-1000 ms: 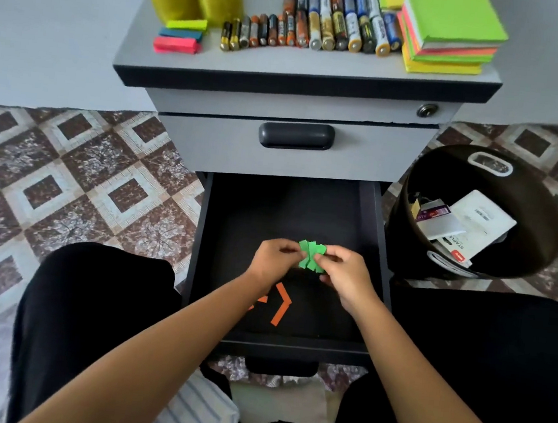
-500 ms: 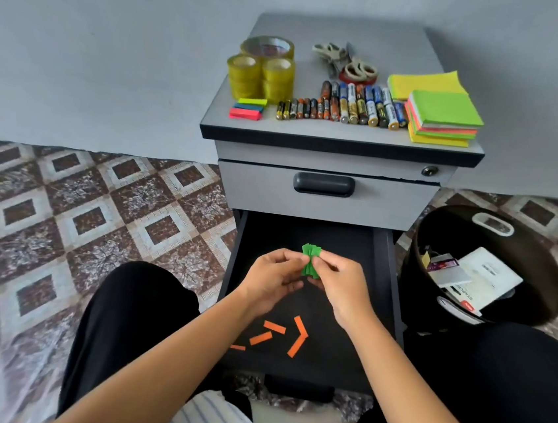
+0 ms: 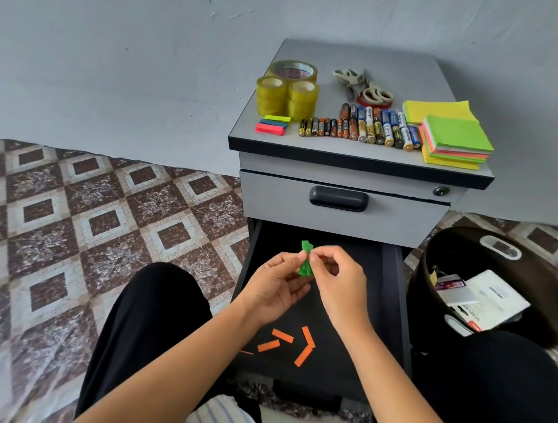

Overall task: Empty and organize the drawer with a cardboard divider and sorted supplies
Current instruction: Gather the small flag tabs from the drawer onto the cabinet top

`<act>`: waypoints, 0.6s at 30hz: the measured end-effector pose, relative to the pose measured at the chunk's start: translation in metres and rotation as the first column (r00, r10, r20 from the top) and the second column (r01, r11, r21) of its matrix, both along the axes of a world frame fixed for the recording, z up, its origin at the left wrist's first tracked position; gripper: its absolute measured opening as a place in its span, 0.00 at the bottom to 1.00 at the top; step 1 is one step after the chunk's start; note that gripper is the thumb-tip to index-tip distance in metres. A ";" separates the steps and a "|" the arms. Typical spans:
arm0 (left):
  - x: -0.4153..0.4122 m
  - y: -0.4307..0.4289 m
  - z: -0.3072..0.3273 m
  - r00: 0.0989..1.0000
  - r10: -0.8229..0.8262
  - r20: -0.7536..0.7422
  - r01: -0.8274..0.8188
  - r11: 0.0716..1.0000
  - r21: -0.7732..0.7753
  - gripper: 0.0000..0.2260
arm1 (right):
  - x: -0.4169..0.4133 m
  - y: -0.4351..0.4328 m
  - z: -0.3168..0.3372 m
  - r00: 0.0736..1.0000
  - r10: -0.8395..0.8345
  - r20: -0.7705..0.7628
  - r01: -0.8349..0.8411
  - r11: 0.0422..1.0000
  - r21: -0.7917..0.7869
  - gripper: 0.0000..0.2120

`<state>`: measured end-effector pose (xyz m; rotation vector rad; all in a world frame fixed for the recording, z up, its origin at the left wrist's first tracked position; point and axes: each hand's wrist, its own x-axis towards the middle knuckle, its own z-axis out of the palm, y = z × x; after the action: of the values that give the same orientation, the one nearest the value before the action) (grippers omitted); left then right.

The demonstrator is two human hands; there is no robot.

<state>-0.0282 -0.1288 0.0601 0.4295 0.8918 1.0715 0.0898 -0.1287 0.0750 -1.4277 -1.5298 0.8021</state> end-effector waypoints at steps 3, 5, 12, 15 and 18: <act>0.002 -0.001 0.001 1.000 -0.001 0.009 0.001 1.000 -0.002 0.05 | 0.001 -0.001 0.002 1.000 0.005 0.024 -0.005 1.000 0.025 0.03; 0.002 -0.003 0.002 1.000 -0.003 0.004 0.003 1.000 -0.009 0.05 | 0.003 -0.002 0.003 0.997 0.015 0.071 -0.019 0.999 0.049 0.03; 0.000 -0.004 0.006 0.999 0.011 0.044 -0.010 1.000 -0.014 0.05 | 0.015 0.004 0.005 0.953 0.177 0.246 -0.216 0.966 0.143 0.04; -0.001 -0.003 0.007 0.998 0.018 0.054 -0.018 1.000 -0.001 0.04 | 0.021 0.005 0.009 0.922 0.264 0.283 -0.306 0.945 0.118 0.11; -0.001 -0.004 0.009 0.996 0.017 0.084 -0.017 1.000 -0.002 0.05 | 0.022 0.007 0.011 0.909 0.285 0.305 -0.329 0.938 0.107 0.16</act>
<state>-0.0289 -0.1325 0.0687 0.3740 0.8230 1.0974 0.1114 -0.1222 0.0860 -1.2403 -2.0319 0.6591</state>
